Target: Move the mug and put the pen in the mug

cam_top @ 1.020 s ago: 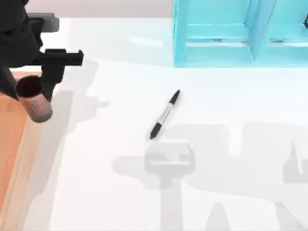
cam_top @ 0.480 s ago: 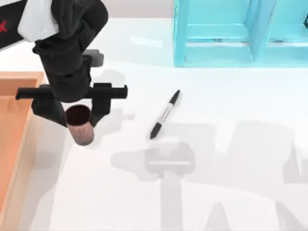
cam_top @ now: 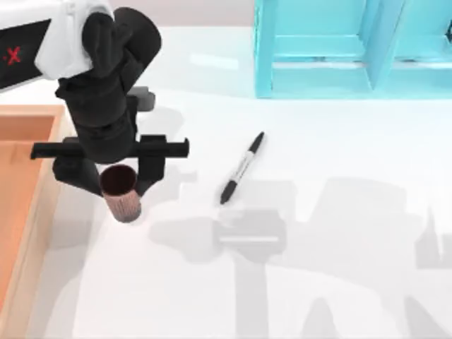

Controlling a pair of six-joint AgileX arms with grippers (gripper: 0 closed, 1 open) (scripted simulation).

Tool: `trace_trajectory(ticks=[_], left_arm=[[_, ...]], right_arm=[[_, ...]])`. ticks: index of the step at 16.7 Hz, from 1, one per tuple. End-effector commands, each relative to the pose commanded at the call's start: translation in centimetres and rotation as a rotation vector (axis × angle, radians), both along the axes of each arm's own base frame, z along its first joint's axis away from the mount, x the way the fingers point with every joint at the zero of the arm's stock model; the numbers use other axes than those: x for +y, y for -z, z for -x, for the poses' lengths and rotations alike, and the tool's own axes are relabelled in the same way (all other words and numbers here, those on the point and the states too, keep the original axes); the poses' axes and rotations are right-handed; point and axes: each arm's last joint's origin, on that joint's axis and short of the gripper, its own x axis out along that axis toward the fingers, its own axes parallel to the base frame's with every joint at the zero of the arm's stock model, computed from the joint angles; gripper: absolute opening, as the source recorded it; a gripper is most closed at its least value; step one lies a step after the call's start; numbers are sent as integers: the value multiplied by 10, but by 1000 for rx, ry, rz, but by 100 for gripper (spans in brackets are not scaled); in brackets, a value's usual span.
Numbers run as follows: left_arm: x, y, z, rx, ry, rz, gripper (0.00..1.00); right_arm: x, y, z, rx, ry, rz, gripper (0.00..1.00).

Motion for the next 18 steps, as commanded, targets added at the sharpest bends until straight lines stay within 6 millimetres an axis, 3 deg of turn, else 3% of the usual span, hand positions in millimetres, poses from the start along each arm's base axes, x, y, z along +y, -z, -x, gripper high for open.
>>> trace_trajectory(ticks=[3,7,18], left_arm=[[0,19,1,1,1,-1,0],[0,21,1,4,1,-2,0],[0,21,1,4,1,-2,83]], right_arm=[[0,0,0,0,0,0,100],[0,0,0,0,0,0,100],[0,0,0,0,0,0,100]])
